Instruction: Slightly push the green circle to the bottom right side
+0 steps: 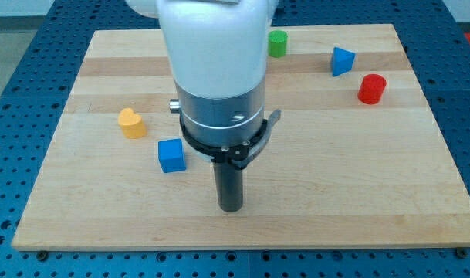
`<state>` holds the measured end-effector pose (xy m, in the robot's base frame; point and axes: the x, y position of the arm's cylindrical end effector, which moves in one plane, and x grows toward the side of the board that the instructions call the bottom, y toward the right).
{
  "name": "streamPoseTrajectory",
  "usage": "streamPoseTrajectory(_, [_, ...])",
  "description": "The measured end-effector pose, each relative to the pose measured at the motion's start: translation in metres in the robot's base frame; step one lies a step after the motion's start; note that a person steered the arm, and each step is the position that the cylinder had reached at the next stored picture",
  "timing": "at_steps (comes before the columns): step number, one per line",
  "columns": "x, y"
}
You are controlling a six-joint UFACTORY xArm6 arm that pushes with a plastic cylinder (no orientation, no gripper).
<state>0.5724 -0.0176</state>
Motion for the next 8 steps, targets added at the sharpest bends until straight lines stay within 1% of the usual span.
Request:
streamPoseTrajectory(3, [0.0, 0.026])
streamPoseTrajectory(4, [0.014, 0.029])
streamPoseTrajectory(5, [0.044, 0.037])
streamPoseTrajectory(6, [0.047, 0.065])
streamPoseTrajectory(7, [0.046, 0.155])
streamPoseTrajectory(8, [0.03, 0.235])
